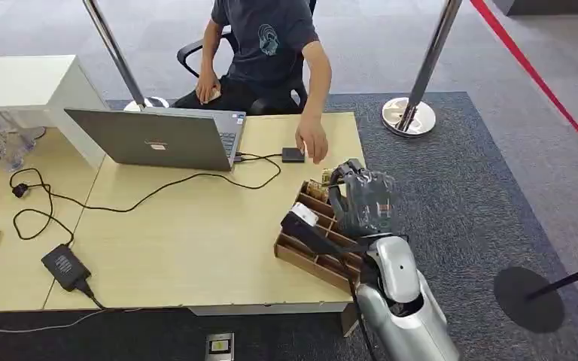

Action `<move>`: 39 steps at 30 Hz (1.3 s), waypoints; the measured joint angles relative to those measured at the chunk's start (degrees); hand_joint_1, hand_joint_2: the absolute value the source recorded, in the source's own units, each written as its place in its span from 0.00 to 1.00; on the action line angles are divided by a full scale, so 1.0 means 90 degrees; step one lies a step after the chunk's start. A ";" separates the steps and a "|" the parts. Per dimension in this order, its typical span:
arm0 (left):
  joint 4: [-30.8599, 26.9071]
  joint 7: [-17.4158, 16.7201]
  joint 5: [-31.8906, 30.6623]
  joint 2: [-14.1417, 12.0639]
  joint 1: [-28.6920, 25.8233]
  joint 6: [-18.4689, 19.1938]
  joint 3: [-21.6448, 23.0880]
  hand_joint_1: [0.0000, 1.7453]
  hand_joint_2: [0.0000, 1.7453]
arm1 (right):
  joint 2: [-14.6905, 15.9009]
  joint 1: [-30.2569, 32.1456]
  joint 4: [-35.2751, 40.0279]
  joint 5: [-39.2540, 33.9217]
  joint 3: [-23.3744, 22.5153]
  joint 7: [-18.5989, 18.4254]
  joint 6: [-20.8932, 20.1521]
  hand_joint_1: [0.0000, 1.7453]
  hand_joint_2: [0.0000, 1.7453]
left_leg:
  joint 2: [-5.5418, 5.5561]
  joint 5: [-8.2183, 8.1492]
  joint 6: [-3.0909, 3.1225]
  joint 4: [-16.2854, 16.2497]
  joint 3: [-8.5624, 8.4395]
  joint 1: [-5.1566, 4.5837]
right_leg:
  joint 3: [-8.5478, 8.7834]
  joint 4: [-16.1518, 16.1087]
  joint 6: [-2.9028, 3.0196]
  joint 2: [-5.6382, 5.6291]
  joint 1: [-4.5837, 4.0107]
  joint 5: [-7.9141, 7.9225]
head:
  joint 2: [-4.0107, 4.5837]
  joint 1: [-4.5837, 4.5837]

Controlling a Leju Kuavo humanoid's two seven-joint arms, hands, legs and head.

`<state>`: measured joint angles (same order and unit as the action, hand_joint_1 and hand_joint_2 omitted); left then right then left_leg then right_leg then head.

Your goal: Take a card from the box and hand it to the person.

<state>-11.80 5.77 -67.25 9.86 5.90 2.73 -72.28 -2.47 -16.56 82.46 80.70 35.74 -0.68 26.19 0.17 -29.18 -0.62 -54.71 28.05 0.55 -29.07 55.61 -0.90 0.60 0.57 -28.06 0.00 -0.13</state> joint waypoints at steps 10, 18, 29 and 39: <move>0.0000 0.0000 -0.0063 0.0000 0.0002 0.0002 0.0000 0.00 0.00 | -0.0335 -0.0537 -0.0591 -0.0056 -0.0070 0.0170 0.0216 1.00 1.00 | -0.0001 0.0000 0.0000 0.0000 0.0000 0.0000 | -0.0001 0.0001 0.0000 0.0000 0.0000 0.0000 | 0.0000 0.0000; 0.0000 -0.0012 -0.0083 0.0000 0.0002 0.0002 0.0000 0.00 0.00 | -0.0651 -0.1007 -0.1073 -0.0180 -0.0153 0.0284 0.0318 1.00 1.00 | 0.0000 0.0001 0.0000 0.0000 0.0001 0.0000 | -0.0001 0.0002 0.0000 0.0000 0.0000 0.0000 | 0.0002 0.0000; 0.0000 -0.0063 -0.0032 -0.0002 0.0002 -0.0027 0.0000 0.00 0.00 | -0.1265 -0.1594 -0.1983 -0.0393 -0.0233 0.0495 0.0238 1.00 1.00 | -0.0001 0.0001 -0.0001 0.0000 0.0001 0.0001 | -0.0002 0.0005 0.0000 0.0000 -0.0001 0.0000 | 0.0002 0.0000; 0.0000 -0.0066 -0.0036 -0.0005 0.0000 -0.0058 0.0000 0.00 0.00 | -0.1681 -0.2245 -0.3223 -0.0634 -0.0389 0.0590 0.0333 1.00 1.00 | 0.0000 0.0001 -0.0001 0.0000 0.0002 0.0000 | -0.0004 0.0004 0.0000 0.0000 -0.0001 0.0000 | 0.0000 0.0000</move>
<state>-11.80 5.18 -67.58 9.81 5.91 2.21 -72.28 -17.60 -36.76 53.46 74.99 32.24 4.63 29.18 0.17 -29.17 -0.63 -54.72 28.07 0.55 -29.10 55.64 -0.89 0.60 0.57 -28.06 0.00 -0.13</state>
